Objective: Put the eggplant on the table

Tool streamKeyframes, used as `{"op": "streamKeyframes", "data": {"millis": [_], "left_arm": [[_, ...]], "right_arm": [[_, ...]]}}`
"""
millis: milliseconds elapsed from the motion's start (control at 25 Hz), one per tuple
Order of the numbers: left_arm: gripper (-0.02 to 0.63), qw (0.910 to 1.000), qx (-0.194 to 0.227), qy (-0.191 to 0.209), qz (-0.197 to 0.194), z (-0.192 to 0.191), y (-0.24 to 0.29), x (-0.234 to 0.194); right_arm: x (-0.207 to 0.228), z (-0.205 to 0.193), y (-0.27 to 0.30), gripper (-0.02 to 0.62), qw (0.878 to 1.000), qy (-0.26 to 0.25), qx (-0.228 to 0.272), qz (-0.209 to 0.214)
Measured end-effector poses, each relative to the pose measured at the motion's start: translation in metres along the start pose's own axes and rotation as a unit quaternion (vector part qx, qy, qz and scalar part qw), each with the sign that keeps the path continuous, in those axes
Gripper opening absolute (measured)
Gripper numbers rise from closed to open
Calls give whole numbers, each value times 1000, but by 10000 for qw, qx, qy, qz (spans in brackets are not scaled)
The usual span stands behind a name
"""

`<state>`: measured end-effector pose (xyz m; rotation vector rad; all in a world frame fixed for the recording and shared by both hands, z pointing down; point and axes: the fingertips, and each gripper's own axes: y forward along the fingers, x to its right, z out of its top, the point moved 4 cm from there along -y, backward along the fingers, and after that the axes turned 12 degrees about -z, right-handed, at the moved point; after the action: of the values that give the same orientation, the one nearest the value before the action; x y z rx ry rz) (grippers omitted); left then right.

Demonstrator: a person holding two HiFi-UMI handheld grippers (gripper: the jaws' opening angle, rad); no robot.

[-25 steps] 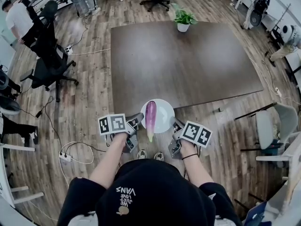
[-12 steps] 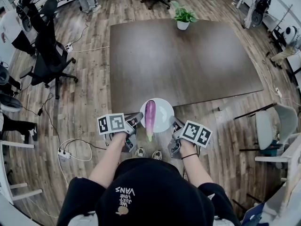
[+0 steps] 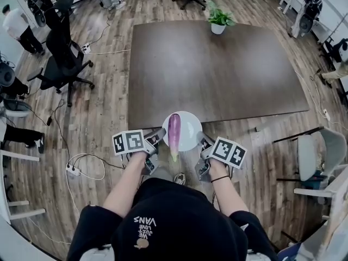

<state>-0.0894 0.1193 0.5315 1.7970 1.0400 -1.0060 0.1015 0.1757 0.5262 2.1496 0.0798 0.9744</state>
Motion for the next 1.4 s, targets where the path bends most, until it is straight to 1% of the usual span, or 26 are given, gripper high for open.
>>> {"op": "streamKeyframes", "data": {"millis": [160,360,1080,1400], "left_arm": [[31,10000,51,-35,73,4,-1,-4],[31,10000,18,-30,43,20,7,-10],[31,9983,-523,199,-188,138,47,-40],[31,9965,-736,225,-316,163,60,-49]], "right_arm": [[-3,2,6,43,10000,-33,-68,41],[-7,12,19,43,10000,-33,-58,-4],[-54,73,95,43,9987,250,310,-308],[-59,83,111,43,9971,438,456,-412]]}}
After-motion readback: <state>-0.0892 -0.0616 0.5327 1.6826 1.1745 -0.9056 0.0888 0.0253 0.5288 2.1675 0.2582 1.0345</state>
